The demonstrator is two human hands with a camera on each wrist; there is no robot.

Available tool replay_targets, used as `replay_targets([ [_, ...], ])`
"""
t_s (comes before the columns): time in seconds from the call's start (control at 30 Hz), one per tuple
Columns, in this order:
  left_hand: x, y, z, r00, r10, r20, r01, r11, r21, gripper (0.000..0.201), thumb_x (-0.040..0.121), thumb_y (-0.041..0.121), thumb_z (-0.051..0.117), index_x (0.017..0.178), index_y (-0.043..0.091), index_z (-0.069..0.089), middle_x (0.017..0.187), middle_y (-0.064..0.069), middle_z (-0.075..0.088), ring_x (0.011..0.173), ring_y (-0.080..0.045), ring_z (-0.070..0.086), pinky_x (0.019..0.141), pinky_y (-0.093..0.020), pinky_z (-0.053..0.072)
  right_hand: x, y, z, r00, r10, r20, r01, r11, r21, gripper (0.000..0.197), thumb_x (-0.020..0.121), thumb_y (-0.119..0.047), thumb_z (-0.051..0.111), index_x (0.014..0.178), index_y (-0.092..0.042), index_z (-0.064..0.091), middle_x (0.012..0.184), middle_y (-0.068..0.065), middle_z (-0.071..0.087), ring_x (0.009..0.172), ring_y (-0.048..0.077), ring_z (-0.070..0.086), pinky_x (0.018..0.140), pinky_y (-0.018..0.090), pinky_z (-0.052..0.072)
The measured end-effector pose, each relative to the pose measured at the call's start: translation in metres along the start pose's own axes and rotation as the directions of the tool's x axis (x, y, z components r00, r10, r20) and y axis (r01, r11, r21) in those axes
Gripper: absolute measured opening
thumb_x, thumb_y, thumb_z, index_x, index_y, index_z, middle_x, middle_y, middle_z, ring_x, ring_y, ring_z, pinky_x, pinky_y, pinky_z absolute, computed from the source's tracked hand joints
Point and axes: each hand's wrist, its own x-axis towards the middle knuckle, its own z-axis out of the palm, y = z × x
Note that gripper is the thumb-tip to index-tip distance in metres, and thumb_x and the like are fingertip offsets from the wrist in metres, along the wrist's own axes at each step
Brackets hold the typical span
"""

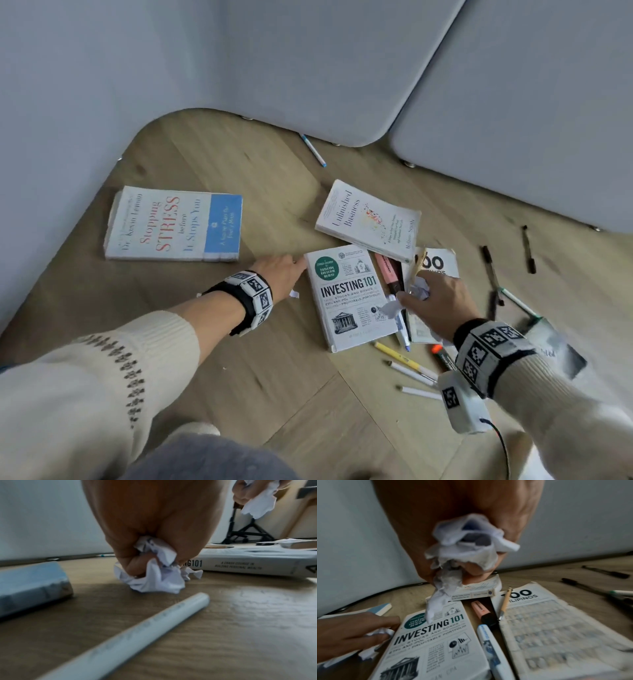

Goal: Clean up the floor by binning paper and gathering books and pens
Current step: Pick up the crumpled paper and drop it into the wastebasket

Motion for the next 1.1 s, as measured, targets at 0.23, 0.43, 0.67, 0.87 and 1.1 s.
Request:
replay_targets([
  [0.23, 0.008, -0.005, -0.032, 0.993, 0.104, -0.049, -0.107, 0.992, -0.071, 0.022, 0.095, 0.019, 0.046, 0.115, 0.011, 0.047, 0.103, -0.015, 0.058, 0.088, -0.033, 0.06, 0.071, -0.038, 0.049, -0.068, 0.025, -0.031, 0.968, 0.241, -0.072, -0.242, 0.97, -0.004, 0.042, 0.078, -0.031, 0.068, 0.056, -0.018, 0.035, 0.055, -0.003, 0.045, 0.056, 0.017, 0.044, 0.053, 0.027, 0.035],
  [0.43, 0.018, -0.021, -0.113, 0.966, 0.024, -0.258, -0.121, 0.922, -0.367, 0.014, 0.094, 0.017, 0.045, 0.098, 0.004, 0.047, 0.096, -0.027, 0.063, 0.08, -0.039, 0.056, 0.066, -0.038, 0.044, -0.131, 0.051, -0.066, 0.899, 0.413, -0.149, -0.416, 0.909, 0.009, 0.046, 0.077, -0.025, 0.075, 0.054, -0.017, 0.035, 0.051, 0.0, 0.044, 0.051, 0.02, 0.043, 0.051, 0.032, 0.037],
  [0.67, 0.008, 0.033, -0.166, 0.946, 0.214, -0.245, -0.28, 0.918, -0.281, 0.01, 0.095, 0.017, 0.042, 0.094, 0.008, 0.046, 0.1, -0.021, 0.065, 0.078, -0.032, 0.054, 0.064, -0.036, 0.046, -0.177, 0.068, -0.093, 0.784, 0.555, -0.278, -0.519, 0.832, 0.195, 0.037, 0.08, -0.03, 0.072, 0.059, -0.012, 0.048, 0.058, 0.008, 0.06, 0.048, 0.025, 0.049, 0.048, 0.025, 0.039],
  [0.87, -0.031, 0.239, -0.193, 0.726, 0.681, -0.096, -0.688, 0.716, -0.115, 0.01, 0.094, 0.019, 0.041, 0.095, 0.011, 0.046, 0.091, -0.012, 0.062, 0.059, -0.025, 0.051, 0.048, -0.024, 0.039, -0.258, 0.074, -0.13, 0.524, 0.717, -0.46, -0.548, 0.697, 0.463, 0.026, 0.077, -0.03, 0.067, 0.069, -0.008, 0.056, 0.057, 0.01, 0.059, 0.04, 0.021, 0.051, 0.033, 0.035, 0.045],
  [1.1, -0.141, 0.467, -0.179, 0.26, 0.96, -0.103, -0.963, 0.266, 0.043, 0.017, 0.092, 0.025, 0.034, 0.095, 0.016, 0.049, 0.105, -0.01, 0.059, 0.077, -0.027, 0.053, 0.067, -0.031, 0.041, -0.413, 0.082, -0.186, 0.007, 0.672, -0.741, -0.645, 0.569, 0.51, 0.029, 0.073, -0.034, 0.062, 0.065, -0.007, 0.054, 0.063, 0.009, 0.062, 0.065, 0.029, 0.057, 0.065, 0.038, 0.048],
])
